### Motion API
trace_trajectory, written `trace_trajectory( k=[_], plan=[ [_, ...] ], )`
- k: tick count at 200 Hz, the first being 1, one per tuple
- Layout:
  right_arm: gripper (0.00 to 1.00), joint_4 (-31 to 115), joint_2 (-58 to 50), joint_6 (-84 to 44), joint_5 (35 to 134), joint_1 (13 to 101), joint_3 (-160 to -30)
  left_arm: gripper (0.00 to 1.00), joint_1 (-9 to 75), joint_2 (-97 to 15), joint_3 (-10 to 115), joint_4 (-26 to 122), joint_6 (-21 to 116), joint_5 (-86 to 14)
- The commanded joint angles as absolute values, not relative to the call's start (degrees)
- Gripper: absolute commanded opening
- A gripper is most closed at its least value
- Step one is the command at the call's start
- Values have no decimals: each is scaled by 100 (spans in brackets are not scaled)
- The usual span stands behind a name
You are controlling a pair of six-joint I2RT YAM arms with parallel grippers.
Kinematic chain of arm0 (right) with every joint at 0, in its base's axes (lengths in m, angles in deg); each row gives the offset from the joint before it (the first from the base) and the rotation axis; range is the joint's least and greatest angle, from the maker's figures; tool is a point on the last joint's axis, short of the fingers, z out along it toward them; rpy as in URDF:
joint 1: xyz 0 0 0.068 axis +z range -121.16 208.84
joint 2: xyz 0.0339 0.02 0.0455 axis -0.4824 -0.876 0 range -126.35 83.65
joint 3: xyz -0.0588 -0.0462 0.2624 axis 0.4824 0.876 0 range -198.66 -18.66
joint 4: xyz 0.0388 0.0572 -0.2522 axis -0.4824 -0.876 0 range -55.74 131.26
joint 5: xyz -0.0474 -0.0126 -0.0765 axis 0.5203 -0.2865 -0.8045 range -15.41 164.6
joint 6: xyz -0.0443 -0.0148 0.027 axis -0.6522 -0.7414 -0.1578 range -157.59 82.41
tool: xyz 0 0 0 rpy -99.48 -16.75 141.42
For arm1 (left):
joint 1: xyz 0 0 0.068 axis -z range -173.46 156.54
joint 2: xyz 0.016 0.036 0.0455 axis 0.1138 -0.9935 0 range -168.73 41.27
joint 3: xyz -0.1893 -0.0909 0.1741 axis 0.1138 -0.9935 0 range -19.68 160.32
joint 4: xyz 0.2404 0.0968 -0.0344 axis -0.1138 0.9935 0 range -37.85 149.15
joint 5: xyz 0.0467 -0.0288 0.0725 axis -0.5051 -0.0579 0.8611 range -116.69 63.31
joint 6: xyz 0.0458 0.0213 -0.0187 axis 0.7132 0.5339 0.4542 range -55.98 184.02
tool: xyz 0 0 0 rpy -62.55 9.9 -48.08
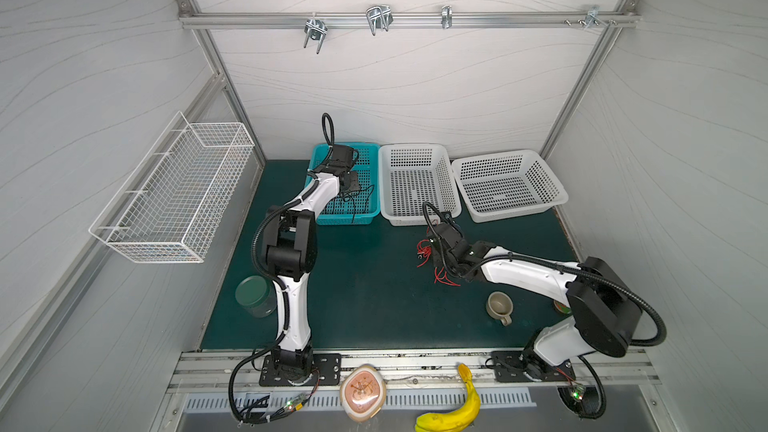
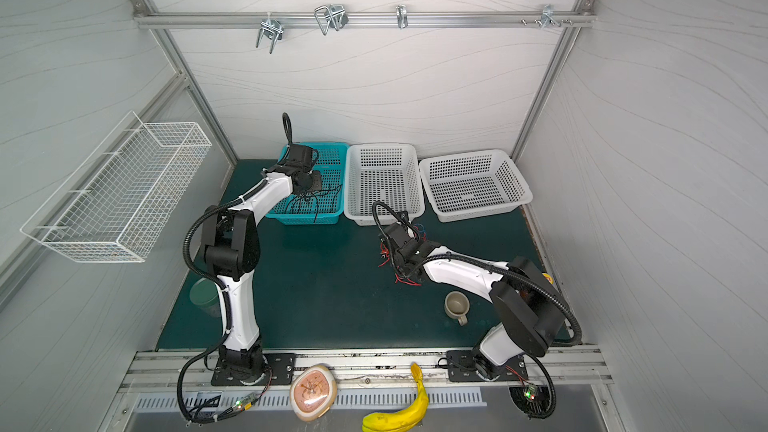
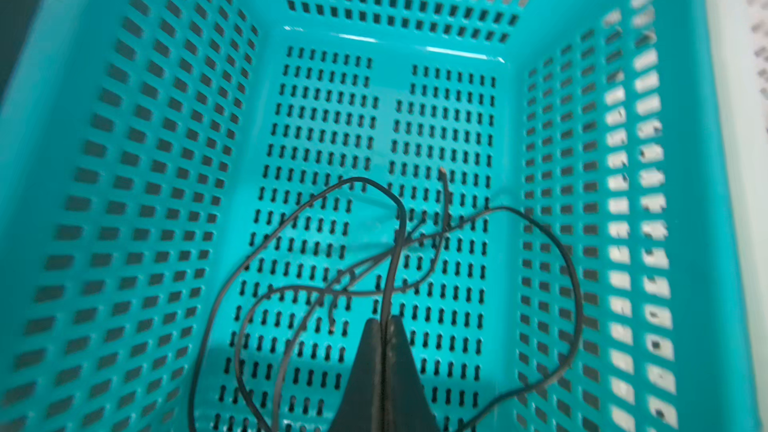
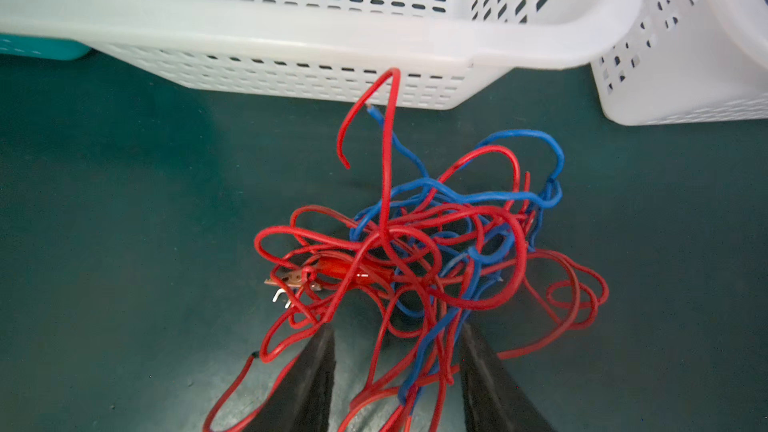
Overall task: Untangle the cables
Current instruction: 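Open the left gripper above the teal basket and lift it clear, then move the left gripper from the teal basket to the red and blue tangle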
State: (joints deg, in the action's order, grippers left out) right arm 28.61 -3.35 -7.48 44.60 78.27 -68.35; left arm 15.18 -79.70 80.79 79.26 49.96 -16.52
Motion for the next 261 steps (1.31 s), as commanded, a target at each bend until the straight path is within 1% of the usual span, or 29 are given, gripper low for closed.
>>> trace_trajectory(
  k=[1, 18, 31, 66, 74, 88, 93, 99, 101, 105, 111, 142, 179, 200, 227, 261],
  plan=[
    [49, 2728, -434, -762, 4337, 7870, -6983, 0, 1330, -8285, 8756, 7935, 4893, -1287],
    [50, 2728, -446, -774, 4339, 7870, -6990, 0, 1317, -8530, 9204, 8127, 4938, -871],
    [50, 2729, -434, -770, 4331, 7868, -6990, 0, 1313, -8660, 9435, 8247, 4968, -772],
    [51, 2719, -476, -830, 4324, 7867, -7022, 0, 1313, -8740, 9538, 8185, 4870, -592],
    [51, 2694, -485, -848, 4335, 7867, -7042, 4, 1313, -8790, 9635, 8252, 4935, -607],
    [51, 2677, -475, -884, 4339, 7867, -7047, 20, 1332, -8846, 9767, 8405, 4956, -715],
    [51, 2680, -479, -885, 4325, 7867, -7043, 28, 1344, -8837, 9715, 8387, 4966, -766],
    [51, 2693, -480, -884, 4319, 7867, -7035, 43, 1360, -8813, 9633, 8353, 4979, -811],
    [51, 2693, -473, -878, 4314, 7867, -7034, 49, 1358, -8800, 9599, 8326, 4987, -823],
    [51, 2701, -477, -872, 4313, 7867, -7036, 60, 1372, -8778, 9526, 8296, 4996, -836],
    [51, 2701, -475, -862, 4313, 7867, -7032, 70, 1395, -8737, 9411, 8219, 5026, -853],
    [51, 2702, -464, -866, 4393, 7867, -7059, 99, 1514, -8468, 9027, 8078, 5176, -973],
    [52, 2653, -335, -834, 4401, 7867, -7104, 99, 1743, -7871, 8632, 7927, 5283, -1033],
    [52, 2535, -218, -760, 4443, 7867, -7130, 100, 1924, -7448, 8180, 7863, 5320, -1104],
    [52, 2122, -54, -624, 4569, 7866, -7264, 99, 2217, -6653, 7424, 7460, 5384, -1575],
    [52, 1332, 162, -355, 4634, 7859, -7540, 99, 2499, -5889, 6567, 7261, 4996, -2474]
  ],
)
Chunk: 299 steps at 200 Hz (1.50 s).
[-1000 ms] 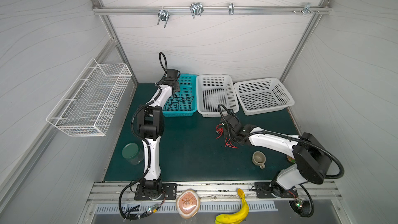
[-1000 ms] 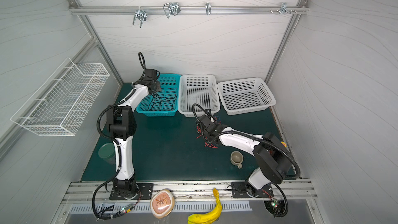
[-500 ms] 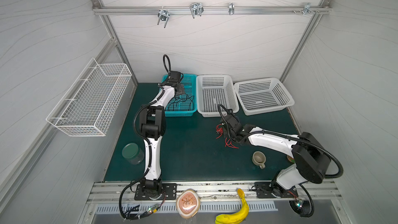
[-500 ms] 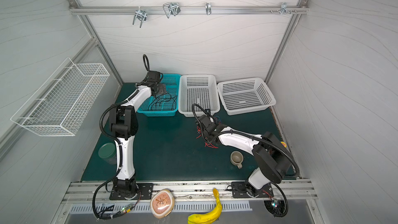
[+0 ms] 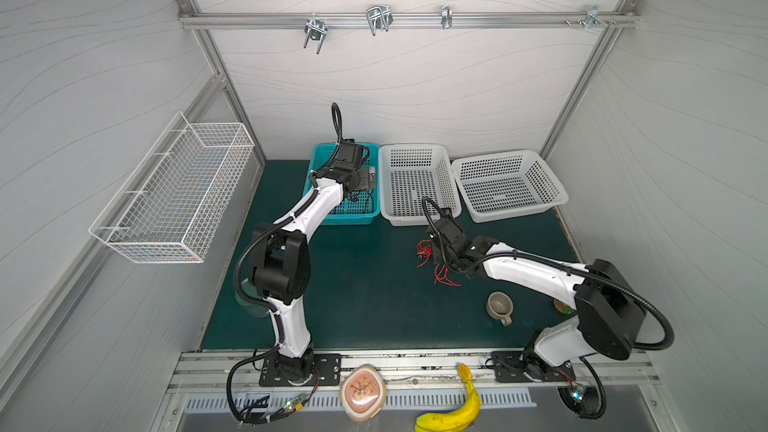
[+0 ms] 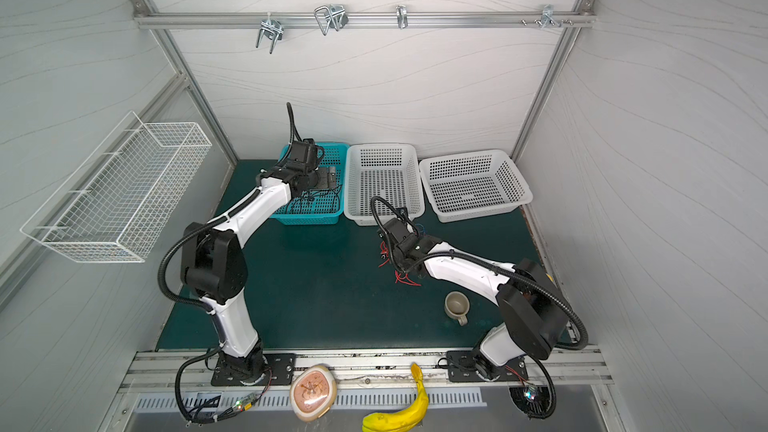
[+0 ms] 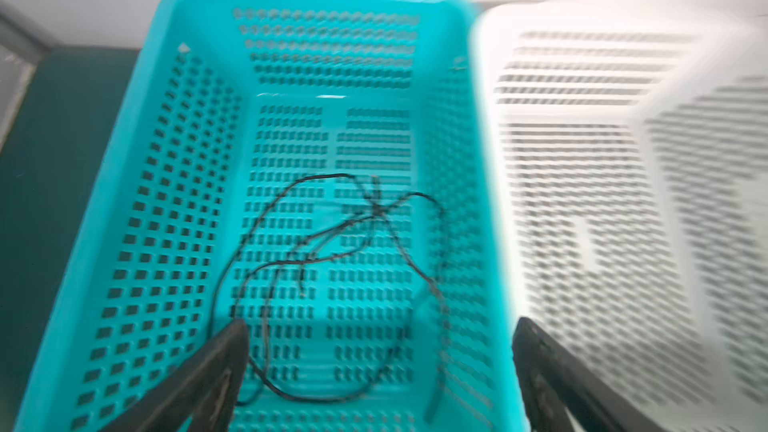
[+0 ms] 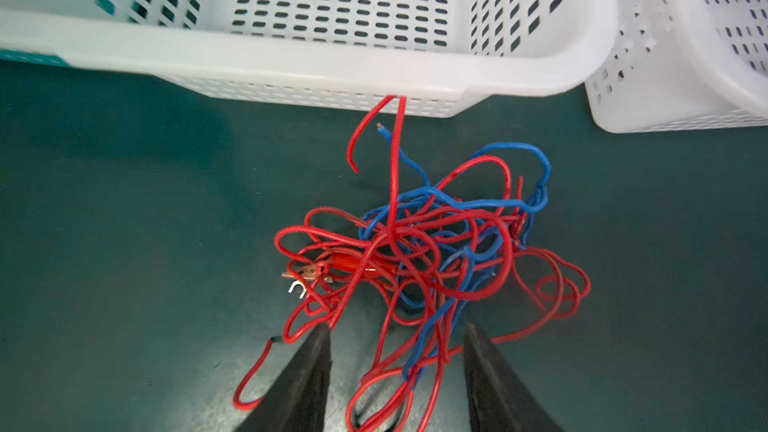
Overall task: Untangle the cables
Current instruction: 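Move the left gripper from the teal basket to the red and blue tangle, then close the left gripper on a red wire while the right gripper pins the tangle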
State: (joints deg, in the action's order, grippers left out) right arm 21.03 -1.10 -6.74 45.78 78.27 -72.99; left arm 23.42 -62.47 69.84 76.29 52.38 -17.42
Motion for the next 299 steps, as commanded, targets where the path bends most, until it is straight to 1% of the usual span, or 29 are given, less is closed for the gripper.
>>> trace_trajectory(
  k=[1, 28, 42, 83, 114, 139, 192, 218, 241, 274, 299],
  plan=[
    [52, 1318, 172, -343, 4640, 7859, -7546, 99, 2512, -5869, 6549, 7262, 4983, -2497],
    [53, 747, 378, 2, 4685, 7725, -7555, 99, 2847, -5546, 5926, 7076, 4687, -2889],
    [53, 639, 498, 103, 4904, 7509, -7465, 98, 3102, -5437, 5666, 6957, 4674, -3149],
    [52, 1081, 1019, 115, 5522, 6862, -7034, 95, 3895, -5234, 4914, 6425, 4844, -3519],
    [51, 1347, 1203, 36, 5889, 6411, -6821, 90, 4272, -5264, 4488, 5979, 4760, -3859],
    [50, 1612, 1198, -73, 6173, 6060, -6679, 85, 4481, -5307, 4317, 5786, 4611, -3768],
    [49, 2468, 782, -142, 7056, 5330, -6577, 83, 4962, -5273, 4112, 5736, 4324, -3044],
    [49, 2634, 381, -271, 7174, 5291, -6741, 81, 5263, -5293, 3906, 5554, 4152, -2471],
    [49, 2906, 53, -357, 7352, 5292, -6814, 78, 5434, -5347, 3615, 5131, 3986, -2223],
    [48, 3302, -124, -315, 7482, 5292, -6763, 70, 5452, -5622, 3400, 4535, 3866, -2180],
    [47, 3202, -75, -378, 7440, 5345, -6822, 64, 5470, -5935, 3493, 4367, 3897, -2340]
  ],
)
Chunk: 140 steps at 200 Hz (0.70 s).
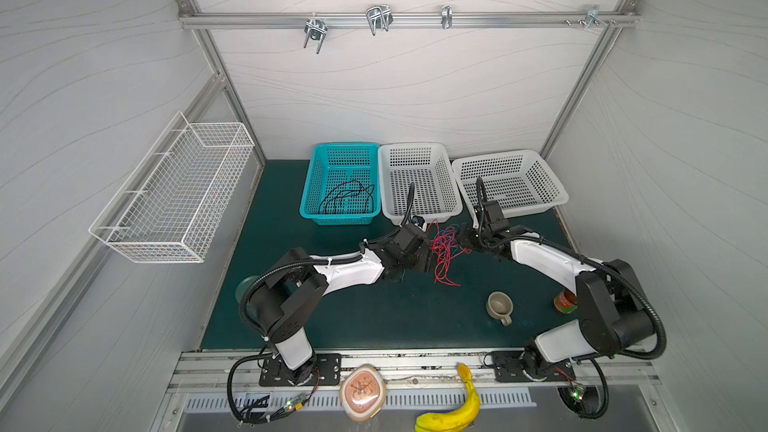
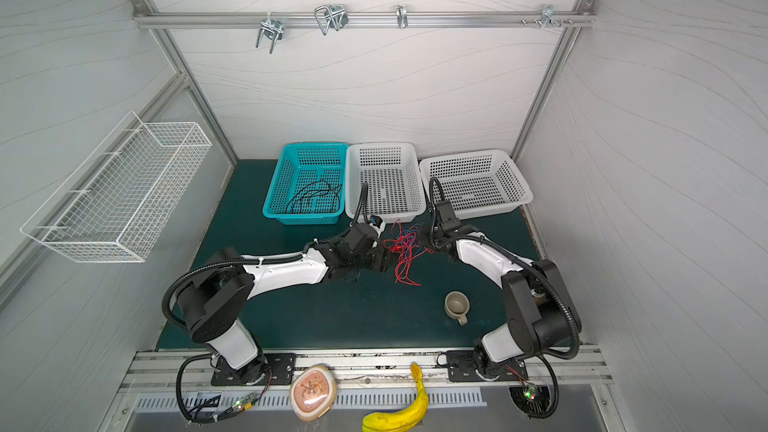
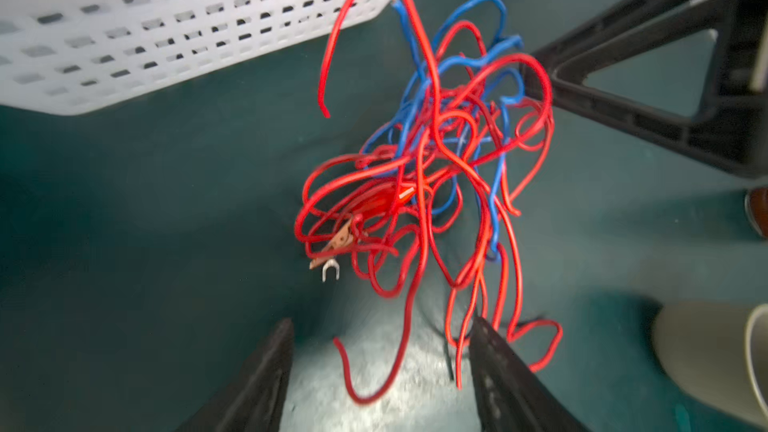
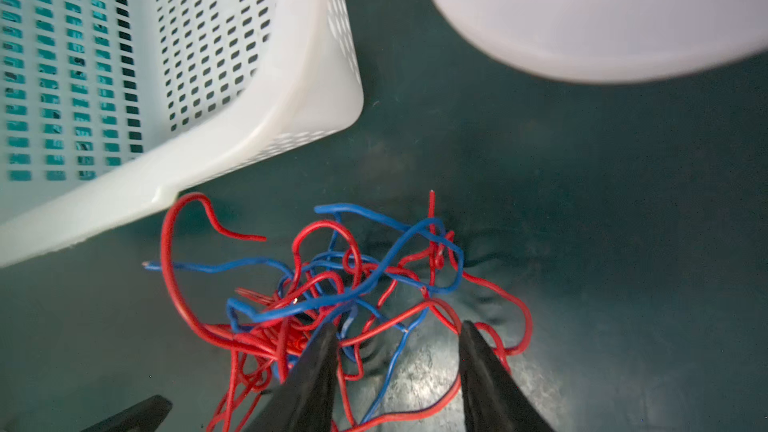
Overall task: Untangle the cables
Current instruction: 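Close the left gripper on a red wire while the right gripper pins the tangle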
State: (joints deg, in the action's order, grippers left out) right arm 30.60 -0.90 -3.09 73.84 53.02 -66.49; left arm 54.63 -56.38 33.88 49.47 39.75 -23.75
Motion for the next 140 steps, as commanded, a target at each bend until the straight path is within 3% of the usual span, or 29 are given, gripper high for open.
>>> trace_trajectory(
  k=[1, 56, 111, 140],
  plan=[
    [47, 3193, -69, -385, 7432, 5350, -6822, 64, 5479, -5944, 3501, 4365, 3897, -2346],
    [49, 2309, 437, -815, 6258, 5793, -6981, 45, 5531, -6319, 3614, 4309, 3931, -2327],
    [52, 2238, 780, -1086, 6002, 5855, -6841, 0, 5540, -6127, 3420, 4553, 4098, -2043],
    [53, 2275, 654, -1434, 6182, 5849, -6959, 0, 5540, -5742, 3102, 4714, 4388, -1936]
  ],
)
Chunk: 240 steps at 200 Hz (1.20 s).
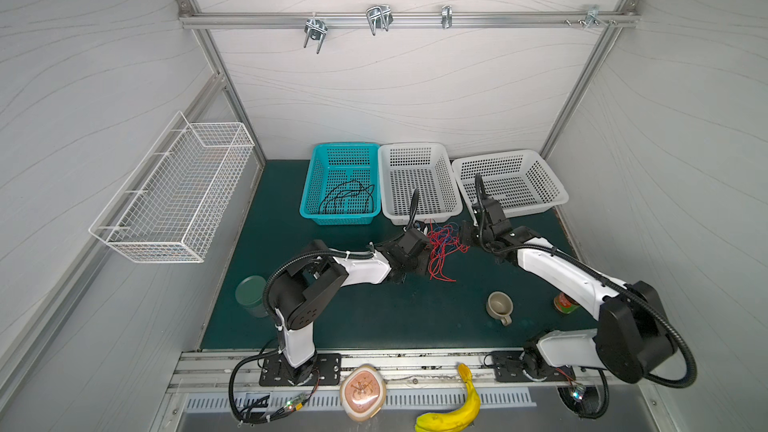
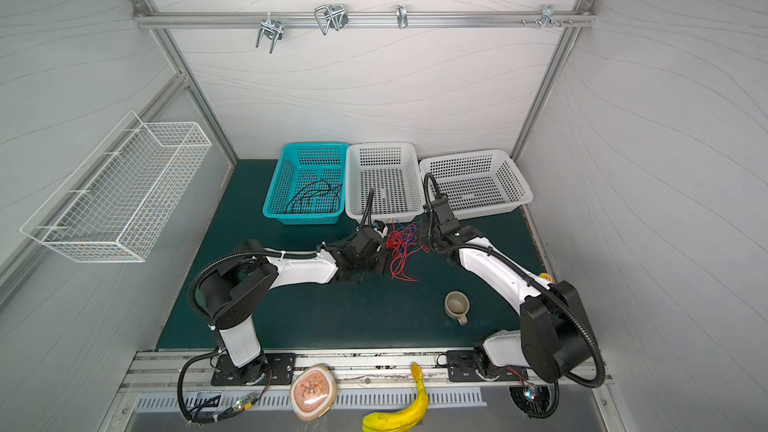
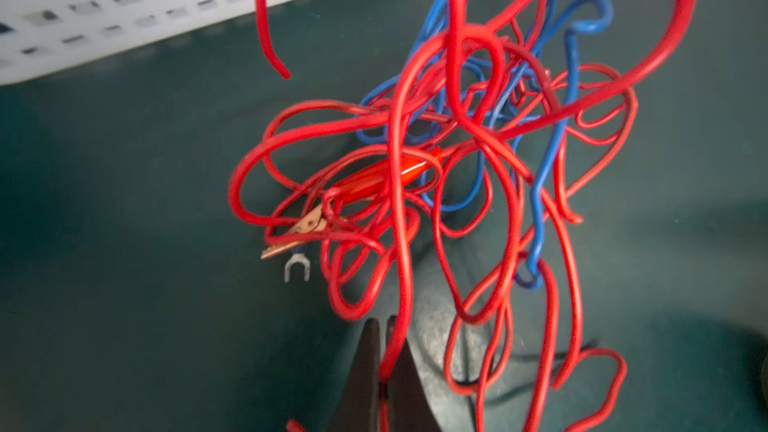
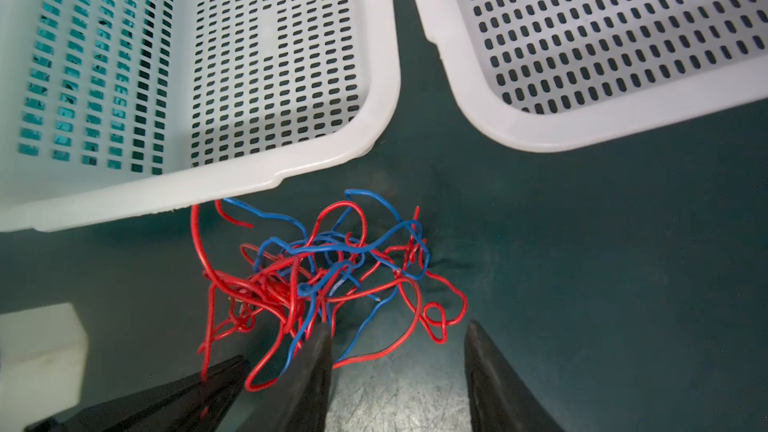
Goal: Untangle the cables
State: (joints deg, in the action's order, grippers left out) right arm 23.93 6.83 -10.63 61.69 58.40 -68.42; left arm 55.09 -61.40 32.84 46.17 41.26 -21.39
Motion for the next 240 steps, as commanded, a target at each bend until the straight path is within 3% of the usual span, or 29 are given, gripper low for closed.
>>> trace_trajectory(
  k=[1, 83, 179, 240],
  plan=[
    [53, 2277, 647, -1454, 6188, 5852, -6961, 0, 5540, -5725, 3085, 4714, 4397, -1947],
    [54, 2938, 360, -1705, 7056, 5888, -6913, 0, 5540, -4473, 2199, 4891, 4860, -2155],
    [56, 3833, 457, -1596, 7808, 6527, -6745, 0, 5540, -3982, 2566, 4820, 4974, -2045],
    [48, 4052, -157, -1465, 8005, 6545, -7098, 0, 5540, -3650, 2566, 4751, 5075, -2069]
  ],
)
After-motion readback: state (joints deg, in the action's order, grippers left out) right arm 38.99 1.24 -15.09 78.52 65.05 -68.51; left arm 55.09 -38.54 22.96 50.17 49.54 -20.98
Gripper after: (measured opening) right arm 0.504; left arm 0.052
